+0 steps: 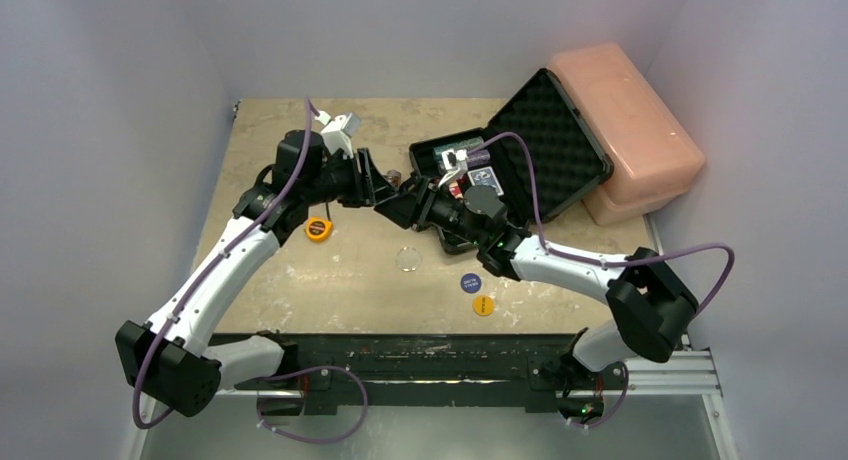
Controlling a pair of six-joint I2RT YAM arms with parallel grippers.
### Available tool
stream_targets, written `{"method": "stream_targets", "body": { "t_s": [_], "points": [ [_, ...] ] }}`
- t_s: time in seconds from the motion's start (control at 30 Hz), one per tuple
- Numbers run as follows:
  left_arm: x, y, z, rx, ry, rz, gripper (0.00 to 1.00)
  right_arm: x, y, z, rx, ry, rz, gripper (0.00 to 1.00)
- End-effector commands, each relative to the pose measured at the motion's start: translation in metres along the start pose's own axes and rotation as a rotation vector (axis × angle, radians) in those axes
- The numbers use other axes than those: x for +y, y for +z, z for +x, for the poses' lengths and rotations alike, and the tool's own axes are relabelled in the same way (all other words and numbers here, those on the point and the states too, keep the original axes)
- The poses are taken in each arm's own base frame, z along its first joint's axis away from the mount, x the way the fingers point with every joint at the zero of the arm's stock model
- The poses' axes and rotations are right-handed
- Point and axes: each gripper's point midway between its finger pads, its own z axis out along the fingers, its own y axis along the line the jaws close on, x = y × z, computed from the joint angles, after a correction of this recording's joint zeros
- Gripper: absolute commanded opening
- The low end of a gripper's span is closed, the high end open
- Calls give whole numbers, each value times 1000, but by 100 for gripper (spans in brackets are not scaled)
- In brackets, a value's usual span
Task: Pack up texas hold em set
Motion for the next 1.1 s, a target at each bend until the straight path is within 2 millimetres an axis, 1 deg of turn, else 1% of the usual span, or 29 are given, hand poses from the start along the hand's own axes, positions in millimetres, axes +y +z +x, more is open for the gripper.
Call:
{"method": "stream_targets", "body": {
  "t_s": [0.0, 0.03, 0.07, 0.13, 0.2, 0.37, 0.5, 0.57, 0.67, 0.8, 0.9, 0.93, 0.97, 1.07],
  "points": [
    [-33, -15, -12, -47, 23, 123, 5, 17, 0, -32, -101, -50, 5, 4],
    [-33, -15, -11, -46, 24, 123, 11, 18, -1, -32, -103, -51, 5, 1],
    [-33, -16, -11, -46, 29, 125, 16, 19, -2, -32, -103, -54, 6, 0],
    [-31, -16, -11, -48, 31, 118, 30, 20, -3, -33, -104, -59, 9, 0],
    [-29, -16, -11, -50, 32, 103, 41, 21, -5, -33, -106, -63, 11, 0],
    [-24, -18, -11, -56, 40, 74, 72, 26, -11, -35, -117, -74, 14, 0],
    [-22, -21, -12, -71, 49, 60, 90, 28, -14, -36, -120, -80, 20, 0],
    [-22, -23, -12, -77, 53, 58, 94, 28, -16, -36, -122, -81, 23, 0],
    [-20, -28, -14, -98, 71, 43, 97, 27, -21, -37, -127, -83, 36, 0],
    [-15, -46, -23, -171, 113, -19, 98, 21, -29, -40, -142, -81, 83, 0],
    [-11, -63, -32, -246, 148, -73, 98, 8, -38, -42, -156, -78, 160, 0],
    [-11, -70, -35, -273, 161, -87, 98, 3, -44, -47, -180, -72, 200, 0],
    [-7, -74, -38, -292, 163, -115, 98, -5, -49, -46, -181, -66, 243, 0],
    [8, -94, -50, -384, 170, -227, 98, -31, -70, -55, -252, -38, 398, 0]
  ]
}}
